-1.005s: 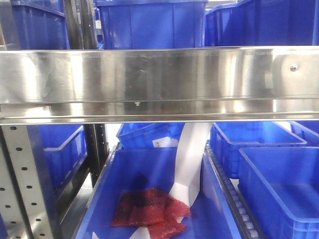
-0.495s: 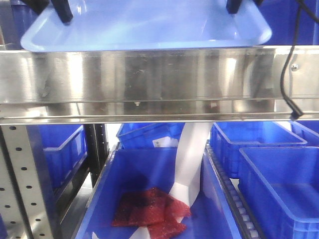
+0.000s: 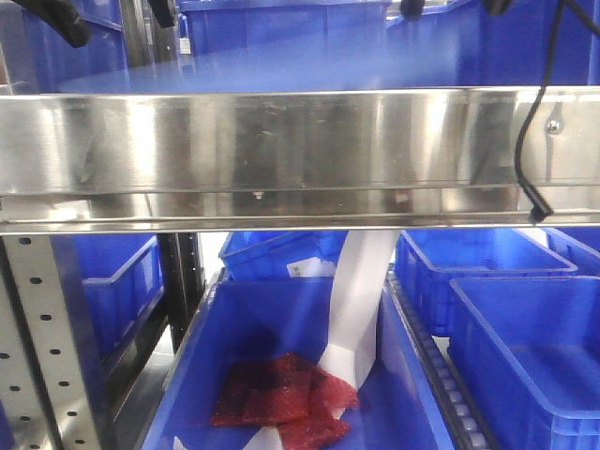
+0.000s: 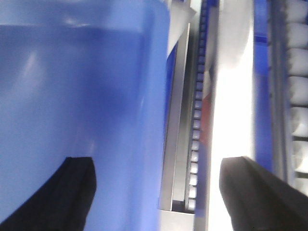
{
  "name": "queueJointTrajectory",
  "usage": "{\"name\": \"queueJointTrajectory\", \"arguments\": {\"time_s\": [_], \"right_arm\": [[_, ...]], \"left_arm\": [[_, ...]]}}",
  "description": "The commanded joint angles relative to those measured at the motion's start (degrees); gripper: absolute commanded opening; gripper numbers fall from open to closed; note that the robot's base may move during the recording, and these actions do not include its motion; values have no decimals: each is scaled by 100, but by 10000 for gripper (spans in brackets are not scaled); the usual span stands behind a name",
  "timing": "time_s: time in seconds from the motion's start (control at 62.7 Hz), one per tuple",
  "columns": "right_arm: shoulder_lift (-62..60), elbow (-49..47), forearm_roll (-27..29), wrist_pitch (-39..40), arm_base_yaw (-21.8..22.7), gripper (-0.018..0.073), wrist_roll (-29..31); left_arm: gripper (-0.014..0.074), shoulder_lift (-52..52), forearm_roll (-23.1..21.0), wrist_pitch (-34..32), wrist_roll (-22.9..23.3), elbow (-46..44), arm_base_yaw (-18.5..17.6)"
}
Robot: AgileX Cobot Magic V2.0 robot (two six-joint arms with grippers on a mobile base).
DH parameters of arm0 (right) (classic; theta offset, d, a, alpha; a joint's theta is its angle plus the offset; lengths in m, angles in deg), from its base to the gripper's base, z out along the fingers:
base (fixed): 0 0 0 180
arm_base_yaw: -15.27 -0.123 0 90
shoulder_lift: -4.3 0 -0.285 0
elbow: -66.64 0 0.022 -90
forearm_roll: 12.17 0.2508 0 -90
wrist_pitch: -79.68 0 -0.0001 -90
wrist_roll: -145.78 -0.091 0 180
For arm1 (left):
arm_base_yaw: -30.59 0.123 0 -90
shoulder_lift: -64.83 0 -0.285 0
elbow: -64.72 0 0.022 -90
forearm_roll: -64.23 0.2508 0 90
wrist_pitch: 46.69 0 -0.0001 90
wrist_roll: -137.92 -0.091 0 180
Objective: Grab blue tray and place on right shelf
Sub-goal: 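Lower the tray onto the upper roller shelf with both grippers, then open both grippers and withdraw them from the tray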
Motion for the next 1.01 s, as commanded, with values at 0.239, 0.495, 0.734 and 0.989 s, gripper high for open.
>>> {"name": "queueJointTrajectory", "arguments": {"time_s": [0.239, 0.495, 0.734, 0.989], "right_arm": [[-1121, -188, -14, 40, 40, 488, 59], [-2508, 796, -14, 366, -148, 59, 93], [-4309, 3120, -14, 1507, -148, 51, 334], [-6340, 6155, -20, 3184, -148, 51, 500]], "left_arm": [[471, -1176, 144, -90, -18, -296, -295], [92, -2561, 639, -199, -167, 801, -933], [-48, -4436, 674, -1253, -167, 3151, -1029], [-48, -6984, 758, -3146, -167, 6318, -1029]]}}
